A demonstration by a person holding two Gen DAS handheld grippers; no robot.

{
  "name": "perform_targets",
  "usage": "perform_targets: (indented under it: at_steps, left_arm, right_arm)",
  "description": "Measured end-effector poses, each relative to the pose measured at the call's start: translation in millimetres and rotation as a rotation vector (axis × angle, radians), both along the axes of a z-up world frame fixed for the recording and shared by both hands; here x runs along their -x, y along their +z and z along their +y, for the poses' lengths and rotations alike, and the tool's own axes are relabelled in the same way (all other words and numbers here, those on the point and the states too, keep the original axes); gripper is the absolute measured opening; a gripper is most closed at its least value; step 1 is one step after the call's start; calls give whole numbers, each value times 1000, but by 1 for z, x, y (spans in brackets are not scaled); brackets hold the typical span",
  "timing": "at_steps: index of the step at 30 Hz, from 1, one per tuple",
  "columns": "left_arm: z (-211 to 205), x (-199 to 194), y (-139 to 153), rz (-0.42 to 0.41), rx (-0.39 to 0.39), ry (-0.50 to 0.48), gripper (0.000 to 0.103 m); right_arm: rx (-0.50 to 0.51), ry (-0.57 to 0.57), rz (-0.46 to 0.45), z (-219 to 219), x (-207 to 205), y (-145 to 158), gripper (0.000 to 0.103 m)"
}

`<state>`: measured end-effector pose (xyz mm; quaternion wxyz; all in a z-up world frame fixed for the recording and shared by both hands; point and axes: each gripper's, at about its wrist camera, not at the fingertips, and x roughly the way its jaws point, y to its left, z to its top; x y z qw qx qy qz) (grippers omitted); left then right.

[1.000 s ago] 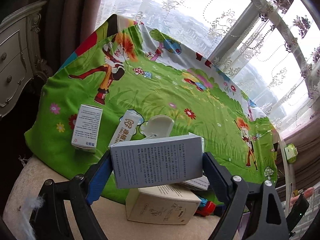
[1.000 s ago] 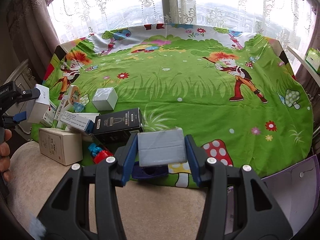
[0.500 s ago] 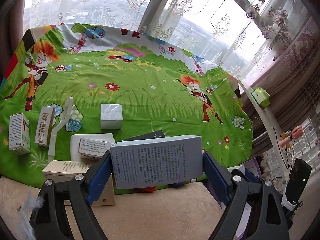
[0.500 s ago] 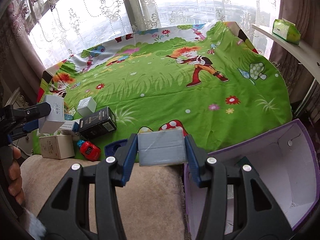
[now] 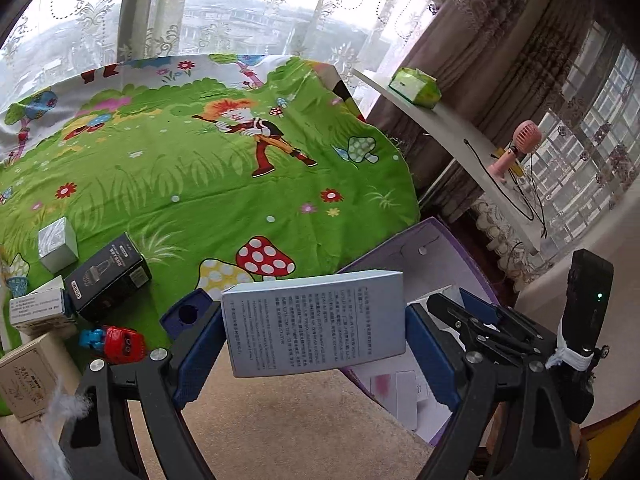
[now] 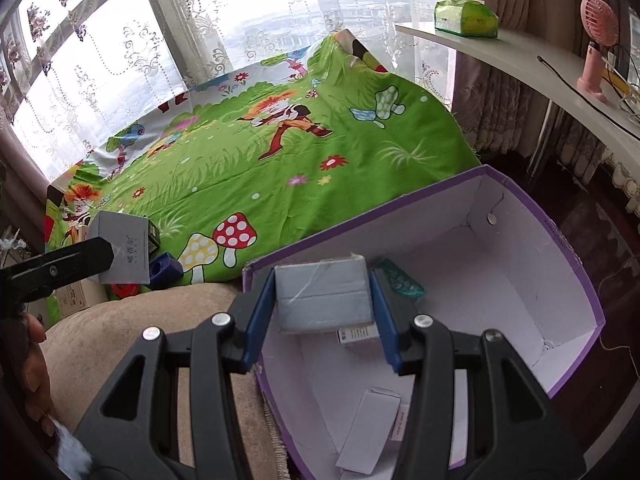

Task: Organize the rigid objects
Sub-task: 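Carry both boxes into the purple box and open both tools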

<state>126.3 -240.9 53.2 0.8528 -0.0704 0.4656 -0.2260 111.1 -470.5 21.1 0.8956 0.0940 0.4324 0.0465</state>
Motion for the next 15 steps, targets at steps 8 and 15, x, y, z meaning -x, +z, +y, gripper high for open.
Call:
perform_targets:
  at_steps: [8,15]
  left_arm:
    - [-43,19,-7,-5,-27,-211,90]
    - [-68,31,-17,28,-78,-349,97]
  right_arm:
    - [-20,-96,10,-34,15,-6,52]
    - [-54,-154,7,-46,16,-8,81]
